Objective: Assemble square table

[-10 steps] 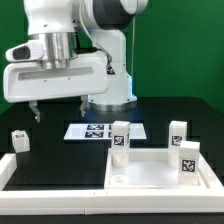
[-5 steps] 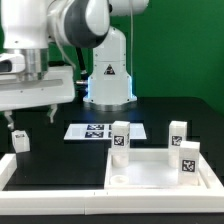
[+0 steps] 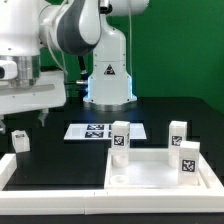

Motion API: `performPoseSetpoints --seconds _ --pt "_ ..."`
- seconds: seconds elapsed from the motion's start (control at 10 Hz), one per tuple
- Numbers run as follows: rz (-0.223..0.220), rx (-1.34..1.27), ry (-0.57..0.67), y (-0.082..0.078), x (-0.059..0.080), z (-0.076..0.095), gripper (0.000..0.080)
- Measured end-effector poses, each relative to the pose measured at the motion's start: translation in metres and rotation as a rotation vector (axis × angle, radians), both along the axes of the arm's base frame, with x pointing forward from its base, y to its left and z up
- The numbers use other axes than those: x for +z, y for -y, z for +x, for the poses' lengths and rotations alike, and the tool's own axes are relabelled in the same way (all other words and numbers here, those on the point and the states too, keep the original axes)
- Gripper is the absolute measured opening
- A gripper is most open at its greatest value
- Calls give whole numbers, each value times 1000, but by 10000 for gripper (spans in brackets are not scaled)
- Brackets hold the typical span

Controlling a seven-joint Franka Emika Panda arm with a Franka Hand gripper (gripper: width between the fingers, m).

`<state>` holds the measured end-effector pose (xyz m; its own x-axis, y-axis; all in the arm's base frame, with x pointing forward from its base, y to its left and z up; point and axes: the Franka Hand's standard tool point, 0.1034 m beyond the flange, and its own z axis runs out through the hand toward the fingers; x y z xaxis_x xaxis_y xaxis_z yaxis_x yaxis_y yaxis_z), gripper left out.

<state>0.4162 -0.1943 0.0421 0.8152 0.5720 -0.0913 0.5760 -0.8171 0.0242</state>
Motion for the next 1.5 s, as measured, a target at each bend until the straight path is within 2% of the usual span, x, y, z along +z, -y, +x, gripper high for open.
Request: performPoseSetpoints --seconds 0.1,0.3,0.4,0.6,0.7,0.9,1.0,1.2,1.3,1.5 --pt "-16 -97 -82 -5 -6 4 648" --pt "-103 -175 -245 -13 -21 11 648" --pt "-133 -171 -305 -22 -27 11 648" --pt "-163 -175 -441 -20 -31 3 648" --pt "-194 -161 -543 -12 -25 -2 648" --pt "-234 -163 -659 9 -12 2 648" --pt "-262 -155 -709 14 -8 5 648" --pt "-308 -157 -796 23 -6 6 648" --pt "-334 -180 -854 22 -7 7 648" --pt "-340 -175 -859 22 -10 10 648"
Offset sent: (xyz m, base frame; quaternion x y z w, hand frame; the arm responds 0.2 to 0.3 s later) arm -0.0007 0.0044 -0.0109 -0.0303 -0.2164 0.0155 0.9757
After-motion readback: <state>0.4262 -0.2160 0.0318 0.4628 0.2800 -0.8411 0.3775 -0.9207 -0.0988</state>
